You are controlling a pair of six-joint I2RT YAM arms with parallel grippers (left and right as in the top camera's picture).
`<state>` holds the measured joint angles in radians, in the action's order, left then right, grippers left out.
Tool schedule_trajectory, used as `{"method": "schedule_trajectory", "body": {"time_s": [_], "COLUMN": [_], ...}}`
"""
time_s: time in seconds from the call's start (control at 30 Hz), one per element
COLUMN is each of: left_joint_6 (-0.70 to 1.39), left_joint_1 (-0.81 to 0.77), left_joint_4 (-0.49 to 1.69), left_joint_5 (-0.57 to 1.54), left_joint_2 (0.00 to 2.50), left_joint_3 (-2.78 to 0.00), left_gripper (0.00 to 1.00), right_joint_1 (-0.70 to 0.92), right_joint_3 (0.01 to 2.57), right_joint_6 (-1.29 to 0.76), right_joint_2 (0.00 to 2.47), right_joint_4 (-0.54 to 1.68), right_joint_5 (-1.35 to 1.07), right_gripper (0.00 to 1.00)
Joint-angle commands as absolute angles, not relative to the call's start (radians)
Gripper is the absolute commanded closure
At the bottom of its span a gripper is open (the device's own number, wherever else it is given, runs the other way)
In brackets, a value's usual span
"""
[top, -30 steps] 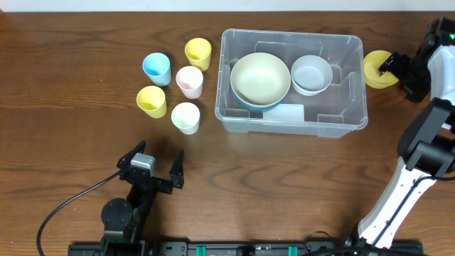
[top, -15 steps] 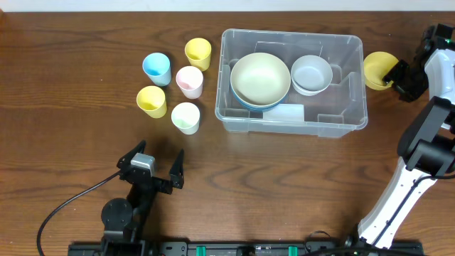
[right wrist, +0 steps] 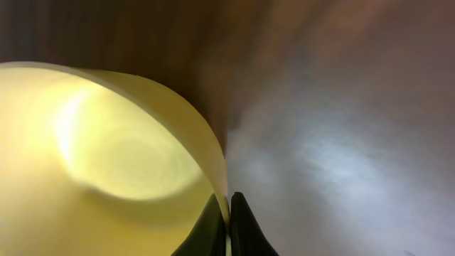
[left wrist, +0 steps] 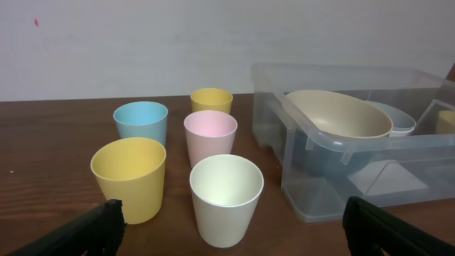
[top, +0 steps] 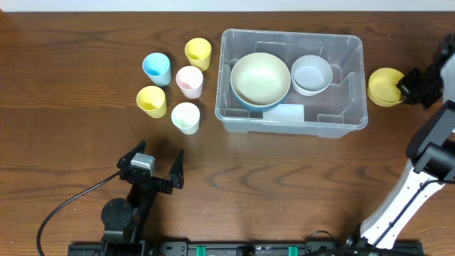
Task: Pack container
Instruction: 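Lift the yellow bowl with the right gripper over the bin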
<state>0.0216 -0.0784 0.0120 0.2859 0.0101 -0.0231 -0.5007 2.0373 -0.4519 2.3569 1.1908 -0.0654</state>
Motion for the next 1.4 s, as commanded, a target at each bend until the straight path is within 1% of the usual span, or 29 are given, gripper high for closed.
{"method": "schedule_trajectory", "body": {"time_s": [0.0,0.2,0.27,0.33,0.47,0.63,0.77,0.9,1.37], "left_joint_6": [0.008,0.008,0.008,0.008,0.008,0.008,0.008,0.008,0.008], "left_joint_1": [-0.073,-0.073,-0.073,-0.073,-0.073,-0.073,-0.073,-0.073,-0.073], "left_joint_4": [0.045,0.045,0.045,0.045,0.045,0.045,0.045,0.045,0.045], "left_joint_5": [0.303,0.303,0.303,0.303,0.303,0.303,0.303,0.303,0.303], "left_joint_2": [0.004,0.004,0.004,0.004,0.004,0.004,0.004,0.004,0.004], "left_joint_3": [-0.004,-0.004,-0.004,-0.004,-0.004,-0.004,-0.004,-0.004,-0.004], "left_gripper": [0.02,0.02,0.02,0.02,0.02,0.02,0.02,0.02,0.02], "right_joint_1": [-0.561,-0.599,-0.574,-0.532,-0.377,-0.179,-0.083,-0.054,-0.054], "right_joint_3": [2.148,2.375,2.424,2.434,2.434,2.398,2.346,2.307,2.294], "right_joint_6": [-0.441,-0.403,-0.402,-0.380,-0.288,-0.292,-0.303,-0.317,-0.313], "right_joint_2": [2.283,2.140,2.079,2.029,1.969,2.000,2.061,2.120,2.277], "right_joint_4": [1.240,1.301,1.319,1.338,1.397,1.426,1.422,1.400,1.402], "right_joint_5": [-0.084,-0.467,-0.537,-0.548,-0.503,-0.288,-0.232,-0.232,-0.223], "right_gripper": [0.99,0.99,0.99,0.99,0.99,0.99,0.99,0.99,0.99]}}
